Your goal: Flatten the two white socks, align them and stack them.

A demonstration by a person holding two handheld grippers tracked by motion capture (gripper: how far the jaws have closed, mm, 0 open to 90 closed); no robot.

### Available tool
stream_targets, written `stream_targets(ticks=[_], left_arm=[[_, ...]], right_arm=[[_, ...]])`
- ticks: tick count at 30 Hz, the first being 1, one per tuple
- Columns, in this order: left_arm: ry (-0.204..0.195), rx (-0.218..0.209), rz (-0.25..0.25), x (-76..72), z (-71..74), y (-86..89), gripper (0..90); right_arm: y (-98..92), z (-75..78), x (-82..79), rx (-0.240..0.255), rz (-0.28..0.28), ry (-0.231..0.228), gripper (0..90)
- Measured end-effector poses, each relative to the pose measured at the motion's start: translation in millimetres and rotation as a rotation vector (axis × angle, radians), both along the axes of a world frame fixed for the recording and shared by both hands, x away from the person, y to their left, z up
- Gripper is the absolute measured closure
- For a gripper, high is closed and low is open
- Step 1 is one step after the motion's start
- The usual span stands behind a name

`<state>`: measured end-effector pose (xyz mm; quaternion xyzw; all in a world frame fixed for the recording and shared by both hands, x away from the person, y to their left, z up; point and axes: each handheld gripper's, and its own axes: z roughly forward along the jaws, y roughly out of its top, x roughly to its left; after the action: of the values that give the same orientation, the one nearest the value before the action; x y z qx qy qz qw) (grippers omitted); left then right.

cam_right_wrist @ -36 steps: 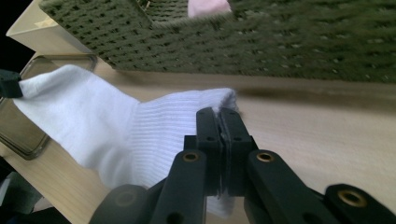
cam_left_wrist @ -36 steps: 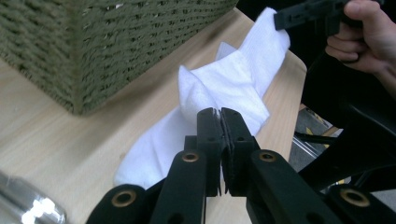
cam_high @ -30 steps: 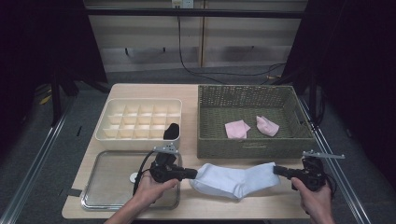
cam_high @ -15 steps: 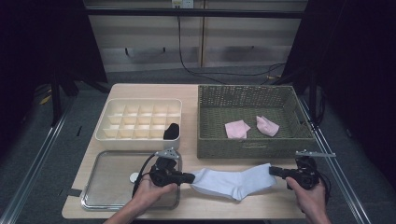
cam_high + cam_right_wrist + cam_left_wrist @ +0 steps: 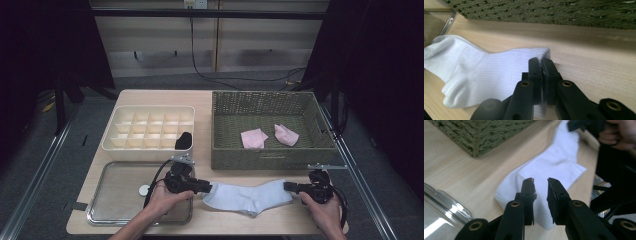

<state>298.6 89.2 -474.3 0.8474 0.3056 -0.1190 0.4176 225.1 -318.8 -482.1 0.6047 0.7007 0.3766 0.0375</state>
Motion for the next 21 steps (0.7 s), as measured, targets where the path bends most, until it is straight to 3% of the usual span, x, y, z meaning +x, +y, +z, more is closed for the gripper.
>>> stream_targets(ticks=[3,4,14,17,21], left_arm=[[0.026,0.044,0.014,4.0,-8.2,-5.4,71.5],[0.018,0.062,0.018,3.3,-9.6,-6.0,70.0],[0.008,0.096,-0.005,-1.1,-16.7,-10.5,59.0],[-0.003,0.102,-0.029,-2.6,-18.1,-13.7,67.0],[0.008,0.058,-0.039,-2.4,-13.5,-12.0,84.1]], right_arm=[[-0.6,0.3,-0.9,0.002,-0.003,0.0,86.5],[-0.7,-0.1,-0.9,0.002,-0.002,0.001,86.4],[-0.8,-0.4,-0.9,0.005,-0.002,-0.006,85.1],[-0.4,-1.0,-0.4,0.003,-0.002,-0.004,84.9],[-0.6,-1.6,-0.2,0.0,-0.001,-0.003,84.8]])
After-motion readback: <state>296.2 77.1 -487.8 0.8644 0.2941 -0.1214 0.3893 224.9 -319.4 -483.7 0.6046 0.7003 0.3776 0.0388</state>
